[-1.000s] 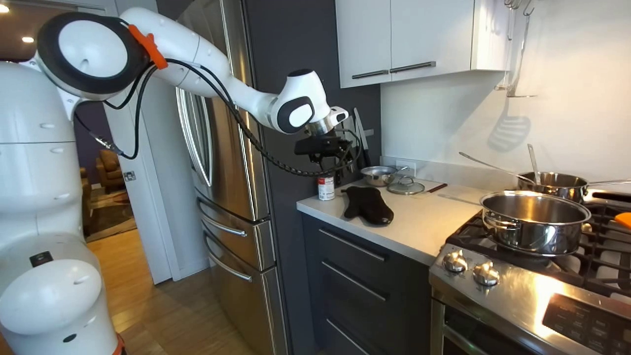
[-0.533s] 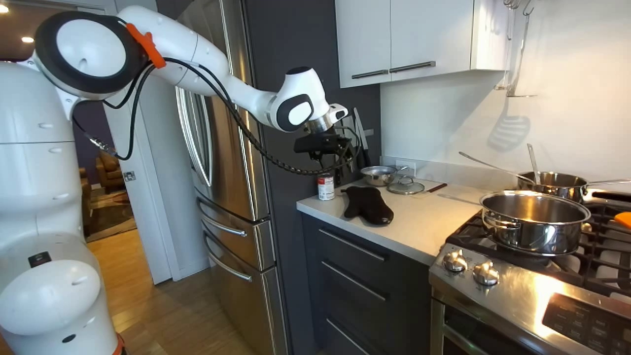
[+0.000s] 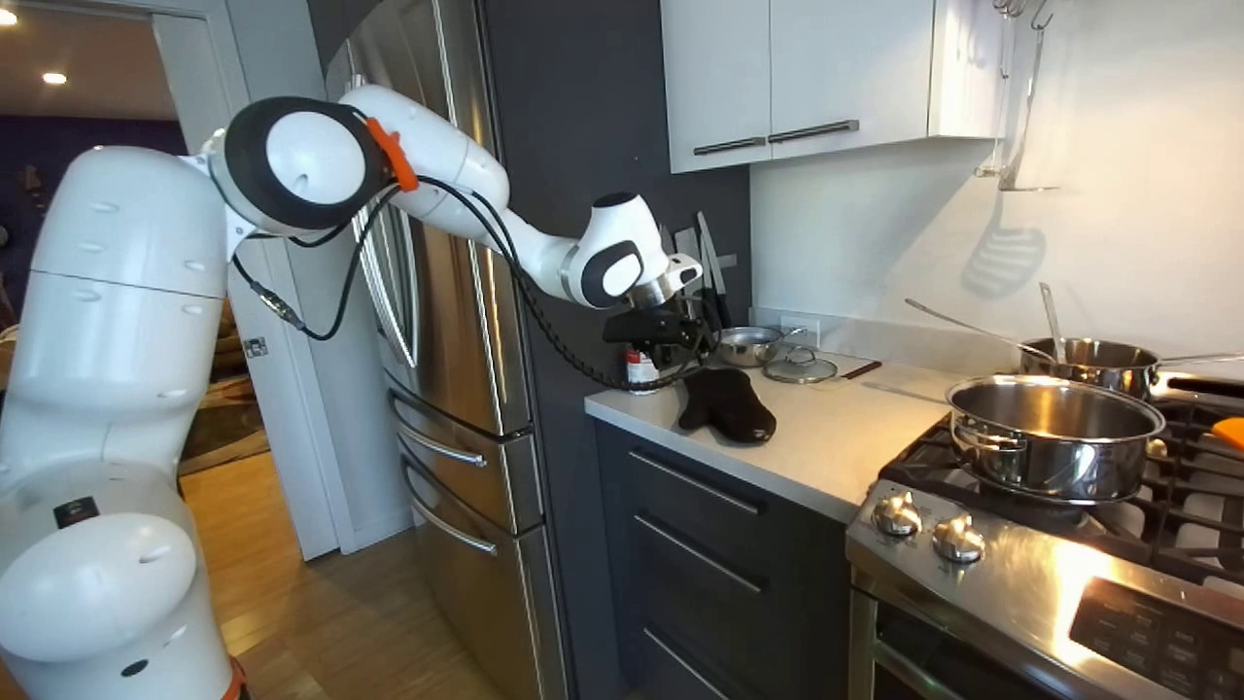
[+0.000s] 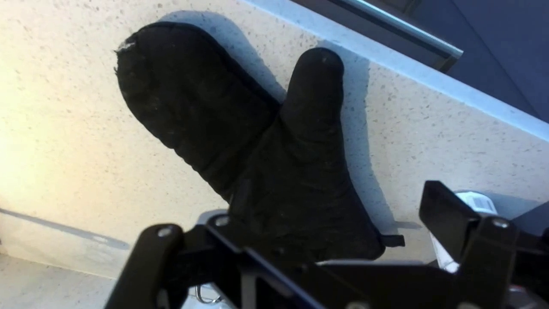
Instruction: Move the kitchen mitt from the counter to the stove
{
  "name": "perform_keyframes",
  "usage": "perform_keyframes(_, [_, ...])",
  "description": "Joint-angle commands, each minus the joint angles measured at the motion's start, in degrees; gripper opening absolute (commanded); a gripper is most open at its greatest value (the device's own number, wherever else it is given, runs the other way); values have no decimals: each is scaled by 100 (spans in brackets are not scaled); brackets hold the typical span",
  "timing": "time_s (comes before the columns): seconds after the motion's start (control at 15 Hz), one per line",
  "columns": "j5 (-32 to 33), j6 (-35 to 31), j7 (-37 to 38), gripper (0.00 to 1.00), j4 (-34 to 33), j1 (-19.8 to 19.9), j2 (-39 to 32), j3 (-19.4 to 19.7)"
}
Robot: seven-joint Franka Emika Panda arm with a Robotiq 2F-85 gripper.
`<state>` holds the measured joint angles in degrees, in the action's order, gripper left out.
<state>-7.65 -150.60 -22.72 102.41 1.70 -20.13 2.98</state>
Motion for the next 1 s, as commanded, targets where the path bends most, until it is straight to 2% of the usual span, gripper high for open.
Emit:
perform_keyframes(0.0, [202,107,192,100,-712,229,-770,-222])
perform_keyframes(0.2, [217,380,239,100,-1114,332,-1195,-332])
perform_keyframes(0.4, [221,932,300,100,-1489,392,-1475,-397])
perform_keyframes(0.73, [249,2067,627,100,-2157,375,-1830,-345])
perform_keyframes(0.93, [250,2412,1023,100,-2577,333,-2060,-285])
